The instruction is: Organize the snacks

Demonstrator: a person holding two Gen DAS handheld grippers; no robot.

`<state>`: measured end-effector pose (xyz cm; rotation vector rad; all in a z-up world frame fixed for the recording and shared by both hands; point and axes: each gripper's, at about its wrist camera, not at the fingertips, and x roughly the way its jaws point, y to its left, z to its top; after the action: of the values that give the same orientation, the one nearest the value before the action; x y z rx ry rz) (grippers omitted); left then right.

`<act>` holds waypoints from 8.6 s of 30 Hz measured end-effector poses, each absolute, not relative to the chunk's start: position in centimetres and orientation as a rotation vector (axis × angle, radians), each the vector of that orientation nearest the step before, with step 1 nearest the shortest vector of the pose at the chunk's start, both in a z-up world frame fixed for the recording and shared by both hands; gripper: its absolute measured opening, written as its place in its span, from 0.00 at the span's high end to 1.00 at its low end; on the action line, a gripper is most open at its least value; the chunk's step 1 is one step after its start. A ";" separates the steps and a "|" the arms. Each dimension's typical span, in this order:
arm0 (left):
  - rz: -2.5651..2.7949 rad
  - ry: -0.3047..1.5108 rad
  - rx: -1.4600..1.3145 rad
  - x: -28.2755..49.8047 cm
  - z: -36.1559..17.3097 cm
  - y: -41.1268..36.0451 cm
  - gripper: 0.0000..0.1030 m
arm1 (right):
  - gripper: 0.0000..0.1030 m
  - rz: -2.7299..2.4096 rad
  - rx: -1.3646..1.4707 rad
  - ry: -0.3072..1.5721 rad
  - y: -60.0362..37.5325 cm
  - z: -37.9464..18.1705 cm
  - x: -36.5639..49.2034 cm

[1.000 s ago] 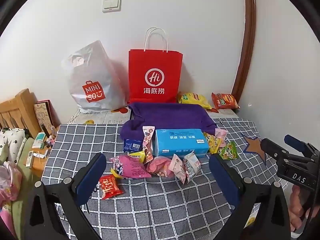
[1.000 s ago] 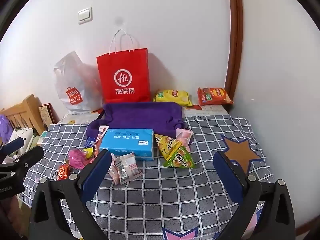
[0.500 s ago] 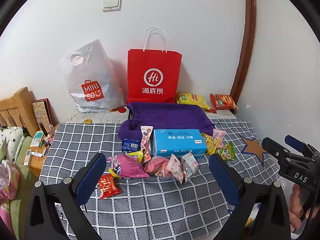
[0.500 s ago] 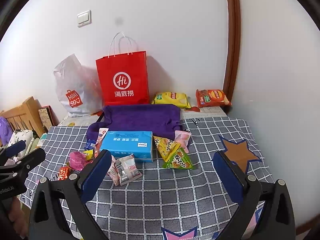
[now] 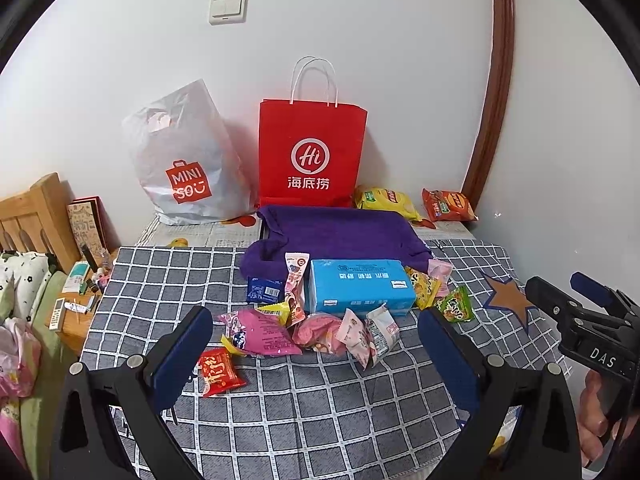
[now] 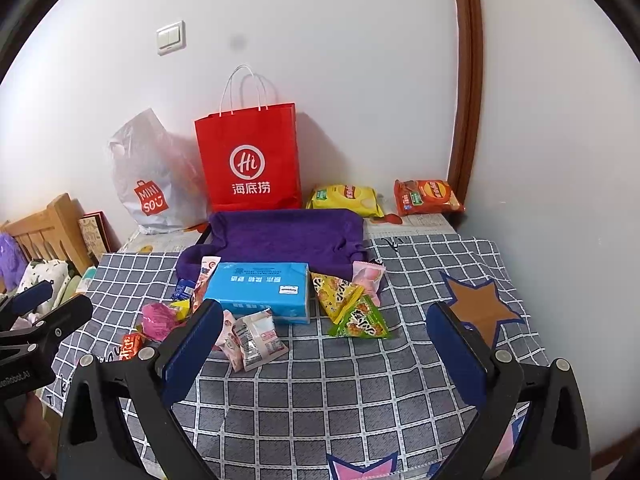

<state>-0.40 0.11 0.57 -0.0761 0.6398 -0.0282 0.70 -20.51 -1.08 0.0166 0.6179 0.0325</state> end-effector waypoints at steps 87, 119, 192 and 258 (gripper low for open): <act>0.010 0.823 -0.132 6.7 -9.8 5.0 0.07 | 0.09 -0.017 0.081 0.832 -26.3 -14.2 9.8; 0.055 0.924 -0.165 9.2 -13.5 9.2 0.07 | 0.39 0.067 0.105 0.919 -26.0 -19.8 16.8; -0.213 0.826 -0.151 14.2 -3.5 2.5 0.33 | 0.48 0.151 -0.026 0.743 -18.6 -5.3 14.7; -0.207 1.035 -0.178 35.9 -15.5 2.6 0.33 | 0.48 0.104 -0.085 0.921 -15.9 -15.6 37.7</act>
<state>35.93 2.56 -15.54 -0.1782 1.0348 -0.2065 37.71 -15.92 -15.65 -0.0854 0.9209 0.1043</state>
